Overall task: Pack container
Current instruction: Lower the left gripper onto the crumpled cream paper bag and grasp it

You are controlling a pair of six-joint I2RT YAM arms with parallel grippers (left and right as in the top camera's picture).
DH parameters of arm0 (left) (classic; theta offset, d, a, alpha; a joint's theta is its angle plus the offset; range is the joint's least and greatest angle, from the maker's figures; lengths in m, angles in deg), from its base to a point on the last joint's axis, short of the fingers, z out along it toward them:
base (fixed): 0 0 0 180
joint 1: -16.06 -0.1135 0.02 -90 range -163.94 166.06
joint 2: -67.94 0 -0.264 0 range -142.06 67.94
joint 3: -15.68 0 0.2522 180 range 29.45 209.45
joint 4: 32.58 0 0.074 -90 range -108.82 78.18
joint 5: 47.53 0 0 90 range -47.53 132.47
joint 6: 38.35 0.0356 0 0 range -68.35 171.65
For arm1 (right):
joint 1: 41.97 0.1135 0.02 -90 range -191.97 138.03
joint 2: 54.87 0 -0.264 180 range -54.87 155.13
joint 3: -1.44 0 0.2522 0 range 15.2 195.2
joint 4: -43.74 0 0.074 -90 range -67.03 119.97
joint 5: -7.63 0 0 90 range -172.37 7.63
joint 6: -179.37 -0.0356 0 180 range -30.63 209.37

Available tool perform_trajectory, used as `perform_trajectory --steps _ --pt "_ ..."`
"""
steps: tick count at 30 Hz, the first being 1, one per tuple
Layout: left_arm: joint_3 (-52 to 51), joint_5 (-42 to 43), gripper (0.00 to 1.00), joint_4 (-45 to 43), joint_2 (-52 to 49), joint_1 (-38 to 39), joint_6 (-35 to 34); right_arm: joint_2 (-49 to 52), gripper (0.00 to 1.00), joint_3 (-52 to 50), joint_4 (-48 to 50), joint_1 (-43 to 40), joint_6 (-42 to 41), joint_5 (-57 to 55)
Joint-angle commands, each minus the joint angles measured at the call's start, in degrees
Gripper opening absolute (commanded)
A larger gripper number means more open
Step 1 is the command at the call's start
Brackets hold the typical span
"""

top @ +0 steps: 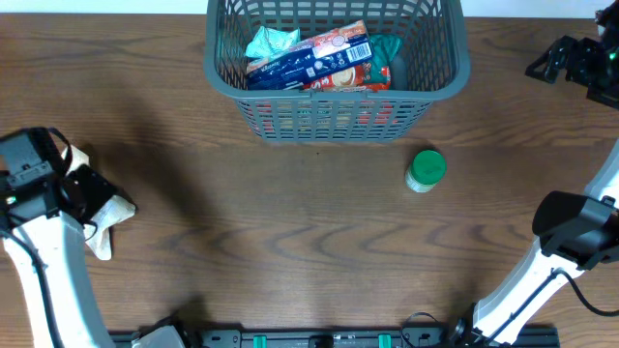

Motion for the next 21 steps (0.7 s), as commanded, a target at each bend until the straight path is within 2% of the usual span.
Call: perform_trajectory --steps 1,13,21 --pt "-0.55 7.52 0.99 -3.10 -4.02 -2.21 3.98 0.26 0.99 -0.17 -0.17 0.33 0.72 0.48" --pt "1.22 9.77 0.98 -12.28 -22.40 -5.31 5.01 0.26 0.99 -0.17 -0.15 2.01 0.70 0.48" --pt "1.22 9.75 0.99 -18.67 -30.29 -5.31 5.03 0.26 0.99 -0.17 -0.15 3.85 0.74 0.42"
